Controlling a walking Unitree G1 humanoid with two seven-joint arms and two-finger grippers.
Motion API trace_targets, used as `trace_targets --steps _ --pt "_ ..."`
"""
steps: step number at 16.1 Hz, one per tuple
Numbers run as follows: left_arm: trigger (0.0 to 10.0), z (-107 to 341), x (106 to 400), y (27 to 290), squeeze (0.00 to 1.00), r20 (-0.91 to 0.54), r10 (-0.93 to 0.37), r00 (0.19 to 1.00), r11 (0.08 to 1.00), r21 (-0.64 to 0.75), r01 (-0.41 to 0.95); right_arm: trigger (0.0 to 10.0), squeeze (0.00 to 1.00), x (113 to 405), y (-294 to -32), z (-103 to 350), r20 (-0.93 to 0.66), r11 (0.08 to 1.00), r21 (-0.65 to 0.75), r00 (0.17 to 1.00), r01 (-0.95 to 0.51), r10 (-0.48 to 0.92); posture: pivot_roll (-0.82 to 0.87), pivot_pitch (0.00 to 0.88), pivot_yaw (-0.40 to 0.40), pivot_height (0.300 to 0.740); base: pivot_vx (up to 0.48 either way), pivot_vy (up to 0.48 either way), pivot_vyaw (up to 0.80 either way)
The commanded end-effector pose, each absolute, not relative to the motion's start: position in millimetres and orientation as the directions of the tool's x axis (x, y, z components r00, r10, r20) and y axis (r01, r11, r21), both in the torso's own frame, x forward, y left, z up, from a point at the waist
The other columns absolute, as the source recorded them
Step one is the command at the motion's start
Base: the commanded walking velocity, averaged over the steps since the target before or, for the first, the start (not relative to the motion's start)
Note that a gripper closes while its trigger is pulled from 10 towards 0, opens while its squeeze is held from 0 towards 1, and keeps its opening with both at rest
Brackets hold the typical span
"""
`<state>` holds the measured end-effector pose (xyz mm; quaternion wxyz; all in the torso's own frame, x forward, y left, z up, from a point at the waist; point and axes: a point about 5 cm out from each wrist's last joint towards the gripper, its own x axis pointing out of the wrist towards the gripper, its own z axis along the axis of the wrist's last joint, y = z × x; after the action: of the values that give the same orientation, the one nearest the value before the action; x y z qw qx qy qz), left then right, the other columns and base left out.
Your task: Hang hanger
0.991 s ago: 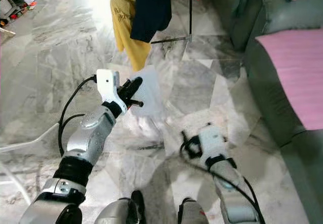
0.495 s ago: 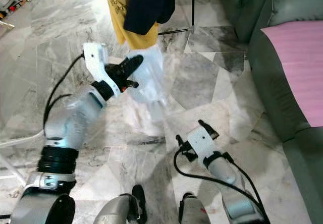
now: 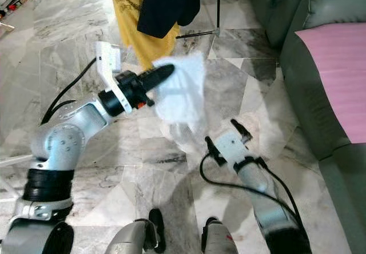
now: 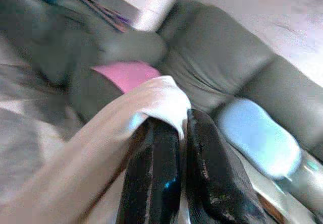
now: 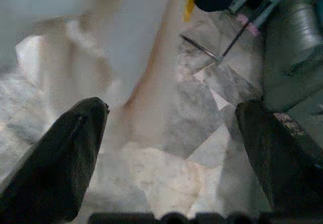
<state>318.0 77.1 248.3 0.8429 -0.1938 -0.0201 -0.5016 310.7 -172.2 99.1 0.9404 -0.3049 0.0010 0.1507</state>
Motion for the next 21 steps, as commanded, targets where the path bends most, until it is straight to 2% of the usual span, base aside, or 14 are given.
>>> trace_targets --steps 1,3,4,5,10,18,21 --pt "10.0 254 307 73 0.0 0.242 -0.879 0.411 0.343 -0.28 0.897 10.0 0.0 314 -164 97 -0.094 0.753 -0.584 0.947 -0.303 0.307 -0.07 0.282 0.124 0.74 0.0 0.0 0.0" --pt "10.0 257 302 70 0.0 0.232 -0.903 0.362 0.298 -0.268 0.916 10.0 0.0 324 -159 100 -0.087 0.756 -0.577 0.944 -0.308 0.318 -0.07 0.277 0.13 0.74 0.0 0.0 0.0" --pt "10.0 260 298 68 0.0 0.243 -0.91 0.337 0.27 -0.272 0.924 2.1 0.0 327 -157 99 -0.091 0.757 -0.569 0.939 -0.322 0.332 -0.07 0.273 0.131 0.74 0.0 0.0 0.0" --pt "10.0 261 297 68 0.0 0.244 -0.912 0.33 0.262 -0.272 0.926 0.0 0.0 328 -155 98 -0.096 0.756 -0.557 0.931 -0.344 0.353 -0.07 0.273 0.13 0.74 0.0 0.0 0.0" --pt "10.0 266 305 75 0.0 0.281 -0.875 0.395 0.31 -0.301 0.902 0.0 0.0 317 -149 78 -0.164 0.742 -0.491 0.885 -0.456 0.435 -0.06 0.262 0.116 0.74 0.0 0.0 0.0" --pt "10.0 268 312 80 0.0 0.286 -0.854 0.435 0.353 -0.297 0.887 0.0 0.0 298 -179 65 -0.192 0.783 -0.45 0.903 -0.429 0.384 -0.08 0.26 0.119 0.74 0.0 0.0 0.0" --pt "10.0 268 312 79 0.0 0.288 -0.854 0.433 0.351 -0.295 0.889 0.0 0.0 298 -179 64 -0.192 0.784 -0.453 0.905 -0.425 0.38 -0.08 0.258 0.121 0.74 0.0 0.0 0.0"
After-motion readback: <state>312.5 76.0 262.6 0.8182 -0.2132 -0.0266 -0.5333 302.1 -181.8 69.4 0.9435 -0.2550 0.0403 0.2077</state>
